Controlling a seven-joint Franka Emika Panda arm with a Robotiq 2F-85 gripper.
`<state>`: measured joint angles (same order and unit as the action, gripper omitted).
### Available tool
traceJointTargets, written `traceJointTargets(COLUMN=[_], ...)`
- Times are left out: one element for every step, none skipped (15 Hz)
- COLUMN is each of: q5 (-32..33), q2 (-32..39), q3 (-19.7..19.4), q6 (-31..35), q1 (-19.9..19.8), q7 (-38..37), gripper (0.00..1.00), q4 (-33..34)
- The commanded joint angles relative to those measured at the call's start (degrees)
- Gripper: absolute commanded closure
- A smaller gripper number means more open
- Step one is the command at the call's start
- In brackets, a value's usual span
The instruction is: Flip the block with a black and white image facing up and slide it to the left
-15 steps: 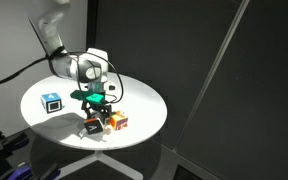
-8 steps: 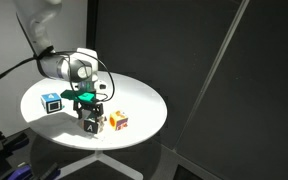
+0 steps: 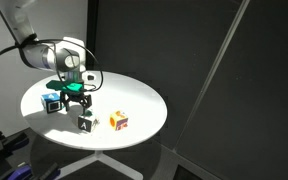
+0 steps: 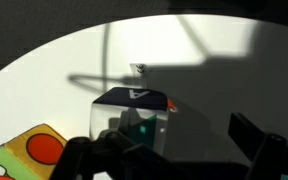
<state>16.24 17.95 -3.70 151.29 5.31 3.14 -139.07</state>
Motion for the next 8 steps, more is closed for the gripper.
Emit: traceJointTargets(q5=[-2.24, -3.13, -4.27, -5.33, -6.80, -8.12, -9.54, -10.91], q2=[-5.13, -5.75, -6.23, -6.66, -7.01, -7.36, -7.71, -8.21], q3=[2.23, 2.78, 3.32, 3.78, 4.29, 4.75, 5.27, 5.76], q6=[-4.68, -6.17, -7.86, -8.99, -10.30, -11.21, -11.88, -11.40], q1=[-0.10, -0.08, -0.06, -0.03, -0.01, 0.01, 0.06, 0.04], q7=[-1.98, -2.86, -3.74, -4.86, -6.00, -7.10, -7.86, -8.57], gripper=[0.00, 0.00, 0.00, 0.00, 0.00, 0.00, 0.00, 0.00], q4=[-1.83, -1.63, -1.28, -1.07, -0.71, -0.50, -0.37, -0.62])
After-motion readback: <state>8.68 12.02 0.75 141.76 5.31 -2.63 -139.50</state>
